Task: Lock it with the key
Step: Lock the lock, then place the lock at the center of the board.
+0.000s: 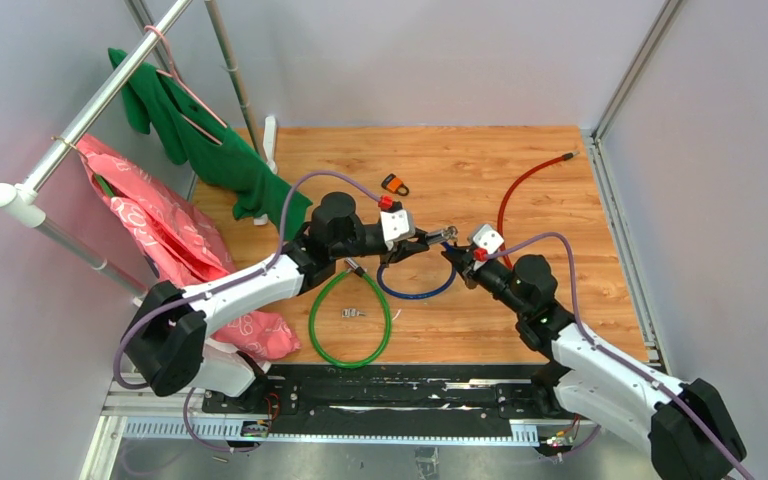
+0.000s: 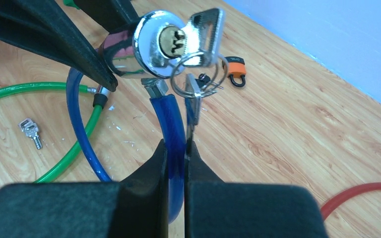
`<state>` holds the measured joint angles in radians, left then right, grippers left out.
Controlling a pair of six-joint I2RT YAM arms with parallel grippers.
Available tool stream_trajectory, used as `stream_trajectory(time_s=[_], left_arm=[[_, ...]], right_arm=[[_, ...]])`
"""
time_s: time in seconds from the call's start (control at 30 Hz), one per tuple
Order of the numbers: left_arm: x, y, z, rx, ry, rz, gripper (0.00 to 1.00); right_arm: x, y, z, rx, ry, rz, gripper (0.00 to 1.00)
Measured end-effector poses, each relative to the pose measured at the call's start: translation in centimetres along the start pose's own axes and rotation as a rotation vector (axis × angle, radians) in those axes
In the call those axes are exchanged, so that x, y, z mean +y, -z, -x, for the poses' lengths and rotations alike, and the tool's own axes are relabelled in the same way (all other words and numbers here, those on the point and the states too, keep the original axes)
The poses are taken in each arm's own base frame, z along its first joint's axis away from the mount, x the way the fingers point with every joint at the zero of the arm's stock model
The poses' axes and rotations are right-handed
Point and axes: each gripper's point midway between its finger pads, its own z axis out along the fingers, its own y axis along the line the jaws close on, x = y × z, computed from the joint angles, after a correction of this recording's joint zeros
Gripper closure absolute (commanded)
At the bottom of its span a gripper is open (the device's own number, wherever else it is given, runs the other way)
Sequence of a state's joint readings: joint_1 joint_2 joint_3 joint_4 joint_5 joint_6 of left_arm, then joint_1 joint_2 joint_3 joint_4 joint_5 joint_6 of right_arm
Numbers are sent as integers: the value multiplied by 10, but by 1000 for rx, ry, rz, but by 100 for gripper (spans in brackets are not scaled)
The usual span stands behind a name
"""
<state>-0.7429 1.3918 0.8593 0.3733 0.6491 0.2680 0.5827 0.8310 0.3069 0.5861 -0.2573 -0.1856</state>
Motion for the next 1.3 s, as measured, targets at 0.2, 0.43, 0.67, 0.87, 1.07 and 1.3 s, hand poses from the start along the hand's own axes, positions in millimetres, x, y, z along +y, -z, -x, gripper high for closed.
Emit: stream_trajectory(time_s=[0.2, 0.43, 0.67, 0.87, 1.07, 1.3], left_arm=[[3, 5, -7, 48, -67, 20, 100], [6, 10, 0, 74, -66, 35, 100], [14, 13, 17, 103, -122, 33, 100], [20, 17, 15, 151, -179, 41, 100], [11, 18, -18, 235, -184, 11, 100], [10, 15, -25, 251, -233, -2, 100]], right_arm=[[2, -7, -5, -33, -16, -7, 100], [9, -16, -2, -47, -9, -43, 100], [8, -24, 12, -89, -8, -56, 100], [8, -33, 10, -89, -9, -57, 100], [19, -27, -20, -40, -21, -44, 93], [22, -21, -26, -2, -86, -43, 56]])
